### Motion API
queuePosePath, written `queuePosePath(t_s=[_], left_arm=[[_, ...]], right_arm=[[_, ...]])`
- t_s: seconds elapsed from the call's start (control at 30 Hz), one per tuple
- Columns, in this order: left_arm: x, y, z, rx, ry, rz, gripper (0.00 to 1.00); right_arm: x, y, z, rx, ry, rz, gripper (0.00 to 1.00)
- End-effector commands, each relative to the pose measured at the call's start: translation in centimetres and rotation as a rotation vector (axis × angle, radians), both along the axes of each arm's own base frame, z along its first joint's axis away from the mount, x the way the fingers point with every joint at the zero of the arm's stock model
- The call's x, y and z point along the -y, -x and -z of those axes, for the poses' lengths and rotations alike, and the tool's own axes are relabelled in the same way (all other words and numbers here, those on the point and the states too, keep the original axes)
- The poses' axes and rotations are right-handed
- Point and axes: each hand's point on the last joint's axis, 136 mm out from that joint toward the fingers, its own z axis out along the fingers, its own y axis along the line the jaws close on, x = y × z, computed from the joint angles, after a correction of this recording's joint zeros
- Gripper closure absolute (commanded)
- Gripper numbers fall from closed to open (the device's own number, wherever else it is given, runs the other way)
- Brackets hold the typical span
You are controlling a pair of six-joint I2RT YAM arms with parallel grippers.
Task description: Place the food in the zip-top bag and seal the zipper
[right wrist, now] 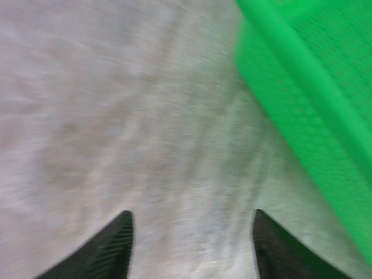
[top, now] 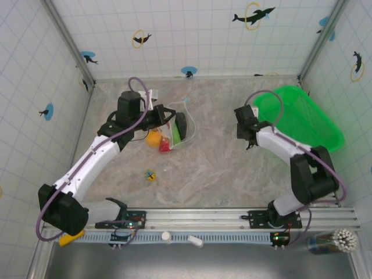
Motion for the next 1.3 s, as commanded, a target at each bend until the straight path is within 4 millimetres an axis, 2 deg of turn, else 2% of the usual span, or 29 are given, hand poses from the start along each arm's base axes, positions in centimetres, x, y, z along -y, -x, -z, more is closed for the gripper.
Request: queuePosePath(t_s=[0.0,0.1,0.2,0.23,0.3,0.37,0.43,0.53,0.6,0.67,0.73,0.8,0.93,1.07,1.17,1.27], left_arm=[[1.1,0.4,-0.9,0.008,0.031,0.084,1.00],[2.5,1.3,-0.7,-0.010,0.046,0.153,1.00],[4.1,2.6,-0.4,-0.022,0.047,0.232,1.00],[4.6,3.1,-0.3,-0.023,0.039,0.248,1.00],[4.9,3.4,0.0,-0.025,0.023,0.250,1.00],[5.1,3.6,0.2,-0.022,0.019,0.238,1.00],[5.4,3.8,0.5,-0.031,0.043,0.232,1.00],[6.1,4.6,1.2,-0.044,0.084,0.243,1.00],[6.4,5.0,2.1,-0.048,0.075,0.241,1.00],[6.4,5.2,3.9,-0.062,0.042,0.222,1.00],[6.8,5.7,5.6,-0.087,0.029,0.226,1.00],[7.7,6.4,6.9,-0.109,0.019,0.245,1.00],[9.4,7.4,9.0,-0.144,-0.007,0.280,1.00],[10.3,7.9,9.5,-0.152,-0.008,0.304,1.00],[10.9,8.5,8.6,-0.135,0.023,0.343,0.99],[11.7,9.8,7.3,-0.109,0.075,0.417,0.84]], right_arm=[[-3.6,0.3,-2.7,0.138,-0.206,-0.186,0.38],[-5.8,2.1,-4.4,0.245,-0.351,-0.350,0.38],[-7.9,4.1,-7.6,0.411,-0.458,-0.514,0.38],[-8.3,4.6,-8.6,0.449,-0.478,-0.545,0.35],[-8.9,4.9,-10.2,0.462,-0.548,-0.528,0.34],[-9.7,4.6,-11.3,0.391,-0.665,-0.449,0.41],[-10.9,4.5,-11.7,0.326,-0.721,-0.409,0.48],[-12.1,4.6,-12.4,0.331,-0.803,-0.317,0.49],[-12.9,4.6,-12.5,0.263,-0.948,-0.233,0.50],[-14.5,4.9,-13.0,0.194,-1.080,-0.212,0.43],[-15.2,5.0,-13.1,0.199,-1.104,-0.149,0.41],[-15.0,4.9,-12.8,0.213,-1.108,-0.064,0.39],[-16.1,5.1,-11.1,0.098,-1.129,-0.003,0.39],[-16.6,5.8,-11.0,0.104,-1.115,-0.024,0.37],[-16.2,5.9,-10.6,0.107,-1.076,0.000,0.38],[-15.3,6.0,-8.9,0.074,-0.998,0.053,0.42]])
